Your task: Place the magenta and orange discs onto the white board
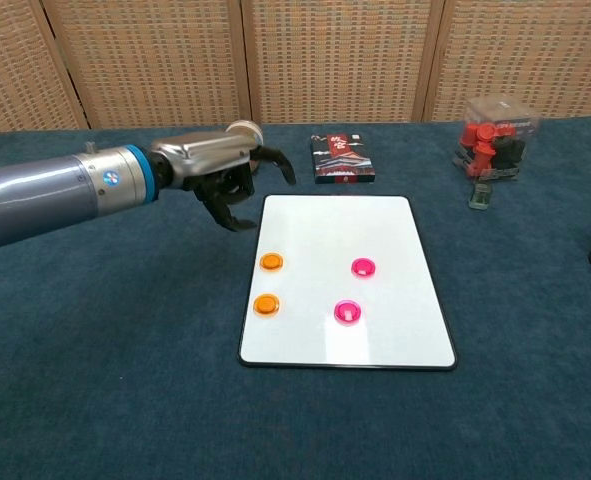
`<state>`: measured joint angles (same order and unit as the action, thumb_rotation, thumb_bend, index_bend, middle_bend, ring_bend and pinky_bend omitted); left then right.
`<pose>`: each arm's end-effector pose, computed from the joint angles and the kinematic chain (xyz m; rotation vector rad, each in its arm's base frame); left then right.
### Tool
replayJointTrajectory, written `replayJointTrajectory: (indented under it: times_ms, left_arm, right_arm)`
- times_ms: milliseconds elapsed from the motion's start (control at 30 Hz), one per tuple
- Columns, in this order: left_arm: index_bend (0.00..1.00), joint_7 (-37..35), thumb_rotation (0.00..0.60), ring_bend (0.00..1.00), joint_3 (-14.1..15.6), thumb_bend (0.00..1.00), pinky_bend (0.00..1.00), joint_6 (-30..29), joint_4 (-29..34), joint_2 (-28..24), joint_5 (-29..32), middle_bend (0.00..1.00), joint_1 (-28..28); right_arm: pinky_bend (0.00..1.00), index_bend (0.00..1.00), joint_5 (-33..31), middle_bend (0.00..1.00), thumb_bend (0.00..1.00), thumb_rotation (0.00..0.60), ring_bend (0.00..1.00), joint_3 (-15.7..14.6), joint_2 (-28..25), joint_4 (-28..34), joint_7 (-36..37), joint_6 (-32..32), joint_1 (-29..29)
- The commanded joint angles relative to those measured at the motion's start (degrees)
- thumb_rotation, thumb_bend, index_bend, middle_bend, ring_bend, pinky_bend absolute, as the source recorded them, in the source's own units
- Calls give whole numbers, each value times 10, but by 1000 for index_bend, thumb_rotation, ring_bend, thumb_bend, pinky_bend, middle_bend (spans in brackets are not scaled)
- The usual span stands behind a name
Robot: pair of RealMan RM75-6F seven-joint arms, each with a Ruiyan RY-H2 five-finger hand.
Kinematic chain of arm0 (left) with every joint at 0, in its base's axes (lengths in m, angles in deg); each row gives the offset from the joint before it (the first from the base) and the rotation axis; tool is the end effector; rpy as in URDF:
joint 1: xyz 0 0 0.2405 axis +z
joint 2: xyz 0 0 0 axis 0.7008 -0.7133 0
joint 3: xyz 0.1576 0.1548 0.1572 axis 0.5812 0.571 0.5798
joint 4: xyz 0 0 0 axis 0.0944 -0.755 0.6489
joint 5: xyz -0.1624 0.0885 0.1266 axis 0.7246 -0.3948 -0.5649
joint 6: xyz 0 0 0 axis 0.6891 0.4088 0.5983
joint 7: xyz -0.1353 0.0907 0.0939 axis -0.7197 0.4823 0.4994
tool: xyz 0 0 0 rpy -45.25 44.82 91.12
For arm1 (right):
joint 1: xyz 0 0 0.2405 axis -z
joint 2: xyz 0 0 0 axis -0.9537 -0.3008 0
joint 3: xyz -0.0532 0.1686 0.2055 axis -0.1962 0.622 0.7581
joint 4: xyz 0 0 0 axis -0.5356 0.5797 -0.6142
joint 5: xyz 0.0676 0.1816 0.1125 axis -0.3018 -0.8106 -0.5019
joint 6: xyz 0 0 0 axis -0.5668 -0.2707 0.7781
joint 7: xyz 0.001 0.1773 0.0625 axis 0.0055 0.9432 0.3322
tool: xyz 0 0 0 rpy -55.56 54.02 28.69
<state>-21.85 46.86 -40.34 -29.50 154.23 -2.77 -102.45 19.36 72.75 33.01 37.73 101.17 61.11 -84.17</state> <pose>-0.0971 0.4633 -0.0973 -2.1405 -0.8155 -1.0391 -0.3503 -0.2726 0.1178 1.4963 -0.9066 1.0286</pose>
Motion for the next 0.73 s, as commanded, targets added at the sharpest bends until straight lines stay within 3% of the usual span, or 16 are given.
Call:
replayJointTrajectory:
  times_ms: [33, 133, 233, 400, 500, 733]
  left_arm:
    - [108, -8, 600, 416, -6, 264, 521, -81, 37, -49, -16, 476, 36]
    - [29, -8, 600, 182, 1, 248, 306, -147, 74, -96, -20, 183, 82]
    - [0, -1, 600, 42, 9, 236, 160, -213, 113, -143, -10, 31, 141]
    - [0, 14, 600, 0, 23, 215, 7, -306, 160, -205, 40, 0, 258]
    - [0, 9, 600, 0, 42, 213, 0, -350, 191, -229, 69, 0, 332]
    - [0, 35, 600, 0, 51, 215, 0, -392, 234, -247, 107, 0, 418]
  right_arm:
    - [0, 0, 1, 0, 0, 600, 0, -1, 0, 0, 1, 1, 0]
    - [0, 0, 4, 0, 0, 600, 0, -2, 0, 2, 0, 4, 1]
    - [0, 0, 8, 0, 0, 600, 0, -4, 0, 4, -1, 5, 1]
    - [0, 0, 13, 0, 0, 600, 0, -7, 5, 3, -8, 5, 0]
    - [0, 0, 13, 0, 0, 600, 0, -6, 10, 1, -15, 7, 0]
    - [0, 0, 17, 0, 0, 600, 0, -5, 16, 3, -31, 22, 6]
